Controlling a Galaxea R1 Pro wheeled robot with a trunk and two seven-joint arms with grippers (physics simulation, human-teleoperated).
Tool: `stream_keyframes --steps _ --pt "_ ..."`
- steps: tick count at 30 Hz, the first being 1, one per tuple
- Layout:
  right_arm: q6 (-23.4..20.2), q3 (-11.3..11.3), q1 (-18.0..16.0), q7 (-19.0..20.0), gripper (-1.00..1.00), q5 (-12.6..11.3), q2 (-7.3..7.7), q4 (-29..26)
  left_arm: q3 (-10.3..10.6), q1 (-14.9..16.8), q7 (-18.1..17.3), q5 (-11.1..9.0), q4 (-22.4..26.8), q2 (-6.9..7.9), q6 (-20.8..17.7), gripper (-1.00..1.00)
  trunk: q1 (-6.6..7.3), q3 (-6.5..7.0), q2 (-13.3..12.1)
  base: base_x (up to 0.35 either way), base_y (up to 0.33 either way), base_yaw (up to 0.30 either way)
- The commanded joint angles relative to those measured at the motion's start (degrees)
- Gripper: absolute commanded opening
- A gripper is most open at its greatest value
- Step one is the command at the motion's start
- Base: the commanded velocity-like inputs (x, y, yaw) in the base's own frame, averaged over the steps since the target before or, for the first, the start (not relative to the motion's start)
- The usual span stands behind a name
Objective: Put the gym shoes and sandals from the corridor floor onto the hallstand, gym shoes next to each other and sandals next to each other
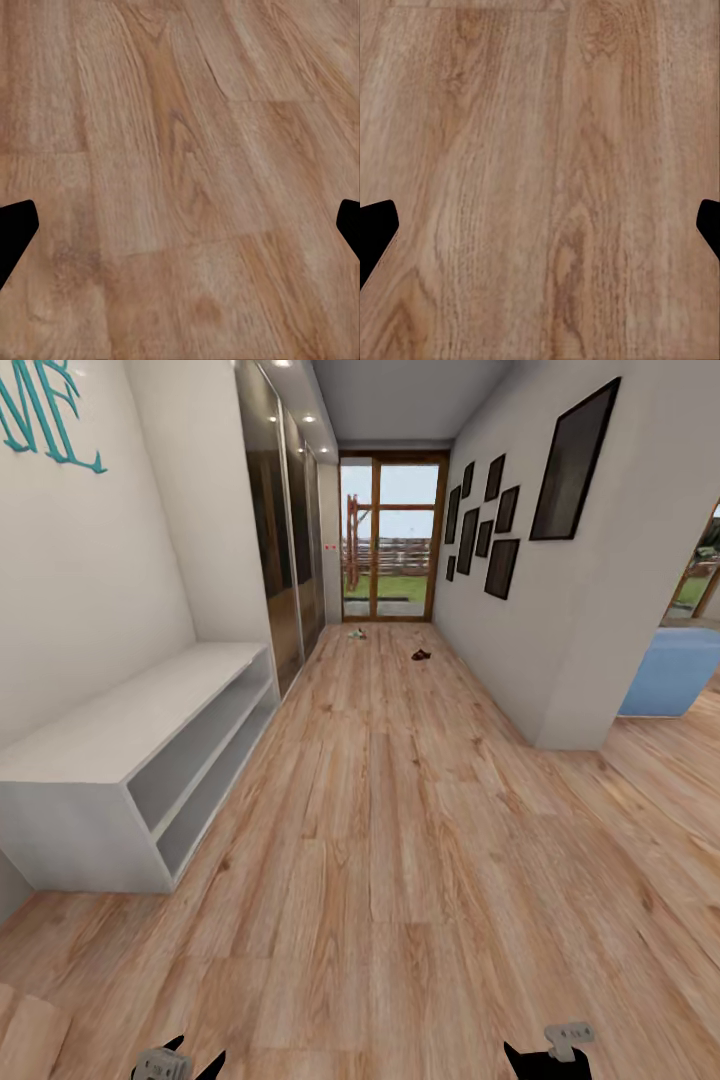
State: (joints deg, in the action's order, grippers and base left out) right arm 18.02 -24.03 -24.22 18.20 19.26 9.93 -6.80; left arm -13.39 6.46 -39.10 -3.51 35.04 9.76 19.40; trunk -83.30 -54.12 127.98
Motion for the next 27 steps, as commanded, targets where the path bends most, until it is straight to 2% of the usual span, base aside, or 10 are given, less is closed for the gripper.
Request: stream_keyframes --steps 1,27 --pt "0.17 -0.5 -0.04 0.26 1.0 0.43 0.0 0.04 -0.13 0.04 -0.45 -0.36 -0.06 -0.01 -0.07 1.0 -0.03 0.0 0.02 0.337 0.0 0.0" --pt "0.17 -0.58 -0.04 0.17 1.0 0.4 0.09 0.04 -0.15 0.04 -0.46 -0.36 -0.06 -0.01 -0.07 1.0 -0.03 0.1 0.02 0.337 0.0 0.0"
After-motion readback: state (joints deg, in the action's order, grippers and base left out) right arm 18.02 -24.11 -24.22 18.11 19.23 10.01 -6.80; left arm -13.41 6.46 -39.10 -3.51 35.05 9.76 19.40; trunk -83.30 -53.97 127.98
